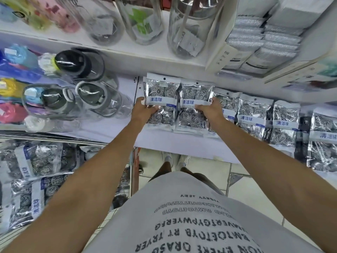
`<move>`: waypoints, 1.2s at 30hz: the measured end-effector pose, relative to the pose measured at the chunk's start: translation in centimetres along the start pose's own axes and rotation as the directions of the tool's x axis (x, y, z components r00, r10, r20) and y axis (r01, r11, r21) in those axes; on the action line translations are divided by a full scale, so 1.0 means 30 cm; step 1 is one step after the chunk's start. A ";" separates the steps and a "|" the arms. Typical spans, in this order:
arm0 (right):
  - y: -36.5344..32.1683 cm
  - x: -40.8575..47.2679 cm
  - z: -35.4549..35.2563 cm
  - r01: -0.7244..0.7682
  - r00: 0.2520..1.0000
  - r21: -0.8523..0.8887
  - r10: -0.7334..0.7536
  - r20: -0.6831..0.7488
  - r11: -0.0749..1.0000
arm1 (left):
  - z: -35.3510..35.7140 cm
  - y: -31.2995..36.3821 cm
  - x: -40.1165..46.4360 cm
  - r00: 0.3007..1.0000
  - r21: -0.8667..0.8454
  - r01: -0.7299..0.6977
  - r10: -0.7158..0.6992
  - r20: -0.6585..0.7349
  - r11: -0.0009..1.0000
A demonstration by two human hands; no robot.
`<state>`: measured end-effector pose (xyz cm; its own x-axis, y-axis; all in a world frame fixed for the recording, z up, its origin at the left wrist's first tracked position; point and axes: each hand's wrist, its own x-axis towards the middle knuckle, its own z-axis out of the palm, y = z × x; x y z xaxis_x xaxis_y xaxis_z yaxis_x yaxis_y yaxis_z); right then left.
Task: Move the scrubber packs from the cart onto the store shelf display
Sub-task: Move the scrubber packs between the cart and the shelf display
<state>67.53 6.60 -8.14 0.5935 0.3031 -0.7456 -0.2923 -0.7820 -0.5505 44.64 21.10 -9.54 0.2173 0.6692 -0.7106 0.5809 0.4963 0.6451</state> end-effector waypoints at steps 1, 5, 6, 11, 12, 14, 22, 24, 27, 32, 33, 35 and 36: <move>-0.012 -0.031 -0.007 0.038 0.999 -0.050 -0.039 -0.008 0.998 | -0.005 0.005 -0.012 1.000 0.020 -0.005 0.005 0.007 1.000; -0.033 -0.137 -0.049 0.190 0.981 -0.319 -0.196 0.014 0.929 | -0.041 0.012 -0.091 0.998 0.179 -0.058 0.064 -0.026 0.982; -0.031 -0.163 -0.053 0.234 0.972 -0.358 -0.232 0.048 0.904 | -0.051 0.009 -0.120 0.995 0.213 -0.077 0.087 -0.039 0.974; -0.024 -0.310 -0.036 0.502 0.865 -0.536 -0.396 0.307 0.679 | -0.118 -0.044 -0.300 0.974 0.332 -0.114 0.171 -0.150 0.936; -0.030 -0.344 -0.029 0.544 0.839 -0.561 -0.410 0.358 0.624 | -0.130 -0.061 -0.348 0.961 0.370 -0.127 0.206 -0.182 0.920; -0.038 -0.403 -0.010 0.632 0.775 -0.577 -0.442 0.452 0.518 | -0.142 -0.110 -0.449 0.934 0.420 -0.153 0.270 -0.235 0.894; 0.014 -0.600 0.084 0.892 0.413 -0.450 -0.459 0.786 0.033 | -0.099 -0.407 -0.893 0.840 0.484 0.102 0.185 -0.510 0.869; 0.044 -0.647 0.117 0.919 0.348 -0.393 -0.424 0.836 -0.021 | -0.077 -0.507 -0.967 0.810 0.419 0.167 0.118 -0.575 0.892; 0.093 -0.709 0.178 0.943 0.271 -0.322 -0.370 0.888 -0.081 | -0.054 -0.616 -1.052 0.758 0.292 0.227 0.019 -0.651 0.929; 0.162 -0.814 0.304 0.954 0.187 -0.240 -0.265 0.946 -0.181 | -0.051 -0.766 -1.145 0.681 0.105 0.303 -0.138 -0.719 0.947; 0.172 -0.834 0.336 0.956 0.176 -0.225 -0.245 0.953 -0.188 | -0.056 -0.796 -1.150 0.669 0.078 0.307 -0.156 -0.727 0.949; 0.190 -0.866 0.403 0.959 0.171 -0.210 -0.203 0.964 -0.191 | -0.072 -0.854 -1.151 0.650 0.006 0.305 -0.204 -0.732 0.952; 0.198 -0.876 0.443 0.959 0.175 -0.210 -0.184 0.967 -0.189 | -0.084 -0.879 -1.149 0.644 -0.035 0.300 -0.230 -0.730 0.953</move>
<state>40.24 1.22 3.19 -0.5675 0.7241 -0.3921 0.7817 0.3242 -0.5327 19.86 -13.68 -1.35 -0.5659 0.7205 -0.4008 0.5915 0.6935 0.4114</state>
